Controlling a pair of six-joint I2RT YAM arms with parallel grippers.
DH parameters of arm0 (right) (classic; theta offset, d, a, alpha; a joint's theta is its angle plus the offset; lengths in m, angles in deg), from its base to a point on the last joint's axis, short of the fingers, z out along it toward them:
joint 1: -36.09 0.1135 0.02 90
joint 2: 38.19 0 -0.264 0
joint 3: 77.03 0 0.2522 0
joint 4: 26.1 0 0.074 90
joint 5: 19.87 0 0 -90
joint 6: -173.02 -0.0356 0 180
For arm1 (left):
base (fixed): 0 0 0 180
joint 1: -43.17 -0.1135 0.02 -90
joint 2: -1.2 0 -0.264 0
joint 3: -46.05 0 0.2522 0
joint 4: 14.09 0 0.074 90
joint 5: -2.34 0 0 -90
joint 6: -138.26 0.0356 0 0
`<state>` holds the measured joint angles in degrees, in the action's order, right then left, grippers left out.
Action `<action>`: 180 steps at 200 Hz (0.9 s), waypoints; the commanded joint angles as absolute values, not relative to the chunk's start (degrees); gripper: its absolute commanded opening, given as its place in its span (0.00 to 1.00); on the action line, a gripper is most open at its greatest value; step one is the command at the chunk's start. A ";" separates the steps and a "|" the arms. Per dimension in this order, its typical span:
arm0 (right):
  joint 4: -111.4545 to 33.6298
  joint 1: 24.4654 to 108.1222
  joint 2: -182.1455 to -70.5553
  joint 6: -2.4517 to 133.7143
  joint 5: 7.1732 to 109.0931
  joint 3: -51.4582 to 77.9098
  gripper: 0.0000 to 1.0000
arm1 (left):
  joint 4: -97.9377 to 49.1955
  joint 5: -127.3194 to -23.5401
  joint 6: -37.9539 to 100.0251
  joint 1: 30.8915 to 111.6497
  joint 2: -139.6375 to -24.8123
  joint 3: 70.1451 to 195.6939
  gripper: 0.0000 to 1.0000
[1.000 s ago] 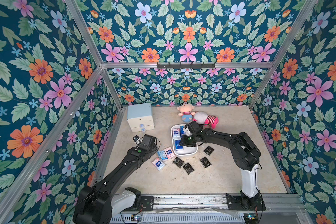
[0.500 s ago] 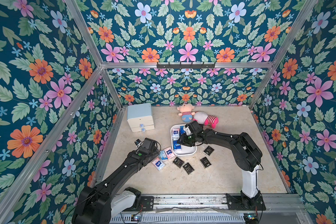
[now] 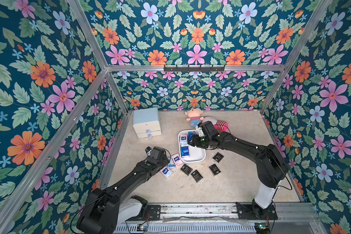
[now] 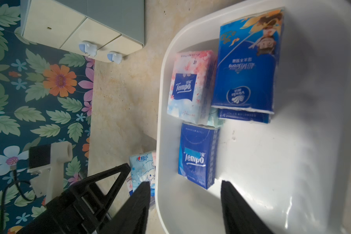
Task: Put the pocket tissues into the storage box
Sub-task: Pick up the pocket tissues from the center of the board.
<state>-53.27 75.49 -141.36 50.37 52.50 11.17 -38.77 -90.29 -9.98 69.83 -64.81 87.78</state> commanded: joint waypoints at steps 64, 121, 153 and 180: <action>-56.26 73.18 -136.62 53.09 55.18 6.42 0.60 | -23.03 -87.84 -9.05 70.33 -67.27 83.16 0.51; -58.12 72.01 -134.98 54.26 55.80 6.02 0.60 | -24.57 -91.67 -7.78 70.24 -65.63 83.33 0.32; -59.41 71.43 -134.66 55.40 55.89 6.17 0.61 | -32.02 -94.14 -0.79 68.57 -63.86 86.24 0.37; -60.09 71.12 -134.44 56.19 55.72 6.16 0.60 | -35.44 -95.29 4.91 66.80 -67.94 89.21 0.46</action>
<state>-58.63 71.29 -135.18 54.61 55.21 5.92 -30.25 -92.81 -2.24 67.90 -65.21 87.21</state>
